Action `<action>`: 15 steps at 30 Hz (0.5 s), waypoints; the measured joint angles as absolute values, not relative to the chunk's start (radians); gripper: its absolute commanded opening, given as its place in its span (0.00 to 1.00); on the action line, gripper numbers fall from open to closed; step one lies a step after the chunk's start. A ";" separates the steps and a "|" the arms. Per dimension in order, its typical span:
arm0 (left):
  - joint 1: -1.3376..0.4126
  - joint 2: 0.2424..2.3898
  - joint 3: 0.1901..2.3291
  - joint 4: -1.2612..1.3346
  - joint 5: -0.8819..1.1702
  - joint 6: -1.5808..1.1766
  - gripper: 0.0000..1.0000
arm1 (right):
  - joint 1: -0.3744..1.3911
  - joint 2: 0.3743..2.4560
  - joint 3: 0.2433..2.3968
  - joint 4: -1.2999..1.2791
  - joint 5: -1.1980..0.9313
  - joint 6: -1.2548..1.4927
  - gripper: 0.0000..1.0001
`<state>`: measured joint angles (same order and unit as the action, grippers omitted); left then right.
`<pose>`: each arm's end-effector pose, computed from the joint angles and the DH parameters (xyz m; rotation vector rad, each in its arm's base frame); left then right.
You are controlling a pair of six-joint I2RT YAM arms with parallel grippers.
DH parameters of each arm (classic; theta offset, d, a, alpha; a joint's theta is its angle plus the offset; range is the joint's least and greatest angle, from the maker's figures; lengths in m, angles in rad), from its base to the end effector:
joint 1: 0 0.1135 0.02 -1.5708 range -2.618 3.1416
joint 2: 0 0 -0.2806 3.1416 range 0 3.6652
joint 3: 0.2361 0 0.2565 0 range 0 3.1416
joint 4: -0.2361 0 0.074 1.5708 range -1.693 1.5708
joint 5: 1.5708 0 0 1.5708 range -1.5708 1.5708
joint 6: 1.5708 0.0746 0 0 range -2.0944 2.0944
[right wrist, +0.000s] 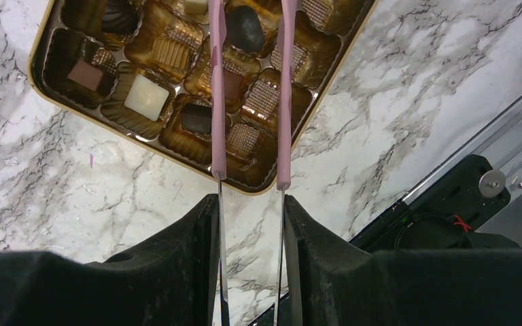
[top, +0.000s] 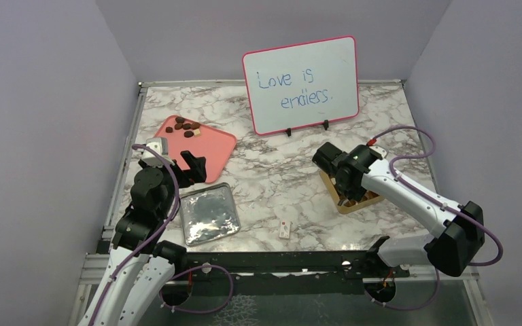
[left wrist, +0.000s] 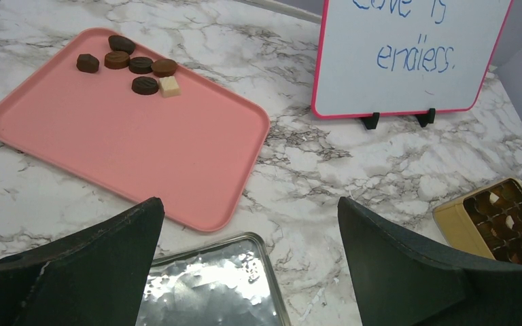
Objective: Pack the chocolate
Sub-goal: Move the fake chocolate to the plate.
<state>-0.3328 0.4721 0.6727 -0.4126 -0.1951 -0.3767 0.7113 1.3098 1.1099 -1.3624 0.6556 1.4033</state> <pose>0.1431 -0.0342 0.3186 -0.1803 1.7821 -0.3371 0.1850 0.0994 0.2608 0.8633 2.3839 -0.4142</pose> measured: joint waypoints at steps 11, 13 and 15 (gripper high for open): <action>-0.333 0.469 0.673 -0.413 -0.196 -0.376 0.99 | 0.711 1.290 1.171 -1.362 0.672 1.328 0.34; -0.333 0.466 0.673 -0.413 -0.196 -0.376 0.99 | 0.711 1.288 1.180 -1.343 0.673 1.286 0.33; -0.333 0.463 0.673 -0.413 -0.196 -0.376 0.99 | 0.711 1.288 1.188 -1.316 0.673 1.238 0.33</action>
